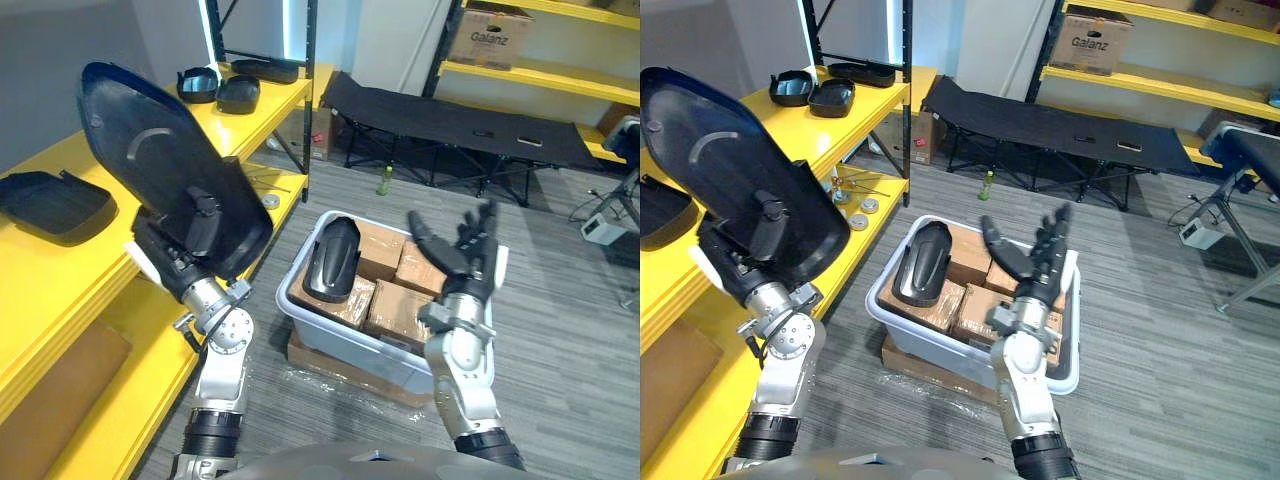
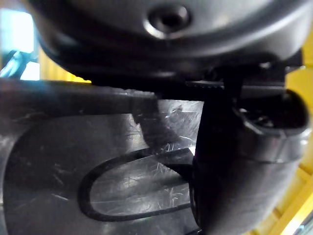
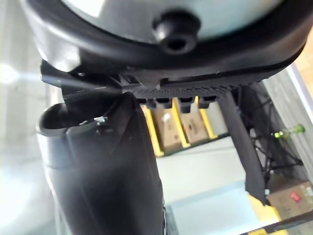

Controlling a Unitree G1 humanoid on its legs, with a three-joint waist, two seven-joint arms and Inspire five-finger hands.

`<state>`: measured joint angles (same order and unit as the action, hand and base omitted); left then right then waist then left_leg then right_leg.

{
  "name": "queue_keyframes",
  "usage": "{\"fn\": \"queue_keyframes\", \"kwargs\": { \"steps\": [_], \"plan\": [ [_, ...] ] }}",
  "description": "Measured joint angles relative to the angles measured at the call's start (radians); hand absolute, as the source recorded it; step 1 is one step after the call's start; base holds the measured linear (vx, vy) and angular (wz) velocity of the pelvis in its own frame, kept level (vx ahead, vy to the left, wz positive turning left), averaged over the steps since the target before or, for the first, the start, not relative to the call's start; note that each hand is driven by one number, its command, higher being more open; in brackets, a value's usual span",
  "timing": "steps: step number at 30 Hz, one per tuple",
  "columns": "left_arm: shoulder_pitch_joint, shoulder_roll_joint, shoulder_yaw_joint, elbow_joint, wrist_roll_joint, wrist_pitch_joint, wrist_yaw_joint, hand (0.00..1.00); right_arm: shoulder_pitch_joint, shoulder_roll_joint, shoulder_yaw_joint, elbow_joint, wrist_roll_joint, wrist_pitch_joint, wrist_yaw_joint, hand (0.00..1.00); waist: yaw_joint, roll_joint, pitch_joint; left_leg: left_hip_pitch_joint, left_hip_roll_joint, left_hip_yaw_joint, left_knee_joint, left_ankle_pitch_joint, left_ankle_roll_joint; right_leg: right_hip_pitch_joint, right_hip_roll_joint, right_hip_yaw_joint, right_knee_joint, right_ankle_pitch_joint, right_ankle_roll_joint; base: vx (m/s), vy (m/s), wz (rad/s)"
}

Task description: Walk over and take three plastic housings, then place them on the shelf

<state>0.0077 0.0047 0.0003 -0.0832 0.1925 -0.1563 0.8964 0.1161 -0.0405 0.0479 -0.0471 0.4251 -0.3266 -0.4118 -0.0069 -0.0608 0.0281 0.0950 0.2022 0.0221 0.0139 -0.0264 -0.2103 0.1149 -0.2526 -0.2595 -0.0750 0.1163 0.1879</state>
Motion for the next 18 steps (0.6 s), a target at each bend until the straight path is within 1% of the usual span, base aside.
{"fn": "queue_keyframes", "kwargs": {
  "steps": [1,2,3,4,6,8,9,11,13,15,16,18],
  "plan": [
    [0.000,0.000,0.005,-0.003,0.034,0.021,0.000,0.00,0.011,-0.001,-0.015,-0.005,0.023,0.008,0.014,1.00,-0.002,0.001,0.001,0.000,0.000,0.005,0.002,-0.002,0.001,-0.003,0.000,0.006,0.000,0.000,0.000,-0.01,0.028,-0.23],
    [0.000,0.004,0.008,-0.005,0.091,0.055,-0.004,0.00,0.032,-0.001,-0.041,-0.007,0.037,0.026,0.036,1.00,-0.005,0.007,0.003,0.000,0.000,0.015,0.003,-0.005,0.001,-0.011,0.000,0.016,0.000,0.001,0.002,-0.01,0.024,-0.18],
    [0.001,0.007,0.008,-0.005,0.105,0.066,-0.008,0.00,0.040,-0.001,-0.050,-0.007,0.044,0.035,0.044,1.00,-0.010,0.010,0.005,0.000,0.000,0.017,0.003,-0.006,0.001,-0.013,0.000,0.019,0.000,0.002,0.002,-0.01,0.022,-0.15],
    [0.002,0.010,0.015,-0.005,0.122,0.082,-0.020,0.00,0.056,-0.001,-0.068,-0.007,0.052,0.058,0.062,1.00,-0.023,0.016,0.009,0.000,0.000,0.020,0.003,-0.006,0.001,-0.015,0.000,0.021,0.000,0.002,0.002,-0.01,0.019,-0.11],
    [0.002,0.010,0.018,-0.005,0.119,0.085,-0.042,0.00,0.088,-0.002,-0.080,-0.007,0.049,0.081,0.110,1.00,-0.031,0.026,0.011,-0.001,0.001,0.031,0.003,-0.008,0.001,-0.025,0.000,0.032,0.000,0.003,0.005,-0.01,0.019,-0.15],
    [0.008,0.008,0.017,-0.005,0.058,0.049,-0.085,0.00,0.124,-0.004,-0.097,0.002,-0.006,0.121,0.178,1.00,-0.039,0.035,0.016,0.000,0.001,0.040,0.004,-0.013,0.001,-0.030,0.000,0.042,0.000,0.004,0.006,0.00,0.020,-0.11],
    [0.011,0.008,0.018,-0.005,0.037,0.031,-0.096,0.00,0.130,-0.004,-0.097,0.004,-0.024,0.128,0.192,1.00,-0.042,0.037,0.018,0.000,0.001,0.041,0.005,-0.014,0.001,-0.031,0.000,0.044,0.000,0.004,0.006,0.00,0.019,-0.08],
    [0.043,0.008,0.018,-0.006,-0.031,-0.045,-0.148,0.00,0.147,-0.007,-0.088,0.011,-0.025,0.138,0.252,1.00,-0.048,0.041,0.019,-0.002,0.001,0.050,0.009,-0.021,0.001,-0.038,0.000,0.051,-0.001,0.004,0.006,0.00,0.018,-0.10],
    [0.067,0.007,0.018,-0.012,-0.062,-0.066,-0.189,0.00,0.147,-0.009,-0.075,0.023,-0.024,0.138,0.281,1.00,-0.047,0.041,0.019,-0.004,0.001,0.055,0.017,-0.028,0.003,-0.040,0.000,0.056,-0.001,0.005,0.007,0.00,0.018,-0.08],
    [0.114,0.006,0.018,-0.053,-0.115,-0.077,-0.237,0.00,0.146,-0.013,-0.055,0.025,-0.024,0.138,0.311,1.00,-0.046,0.042,0.020,-0.005,0.001,0.056,0.019,-0.031,0.004,-0.040,0.000,0.056,-0.001,0.005,0.006,0.00,0.008,-0.02],
    [0.140,0.006,0.019,-0.075,-0.135,-0.086,-0.258,0.00,0.146,-0.015,-0.044,0.025,-0.025,0.139,0.320,1.00,-0.042,0.042,0.020,-0.006,0.001,0.056,0.020,-0.032,0.005,-0.040,0.000,0.055,-0.001,0.005,0.006,0.00,0.000,0.00],
    [0.190,0.003,0.025,-0.130,-0.165,-0.094,-0.297,0.00,0.138,-0.032,-0.006,0.027,-0.028,0.148,0.319,1.00,-0.018,0.044,0.021,-0.019,0.001,0.046,0.032,-0.038,0.006,-0.039,0.000,0.043,-0.001,0.004,0.006,-0.01,0.011,0.09]
  ]
}}
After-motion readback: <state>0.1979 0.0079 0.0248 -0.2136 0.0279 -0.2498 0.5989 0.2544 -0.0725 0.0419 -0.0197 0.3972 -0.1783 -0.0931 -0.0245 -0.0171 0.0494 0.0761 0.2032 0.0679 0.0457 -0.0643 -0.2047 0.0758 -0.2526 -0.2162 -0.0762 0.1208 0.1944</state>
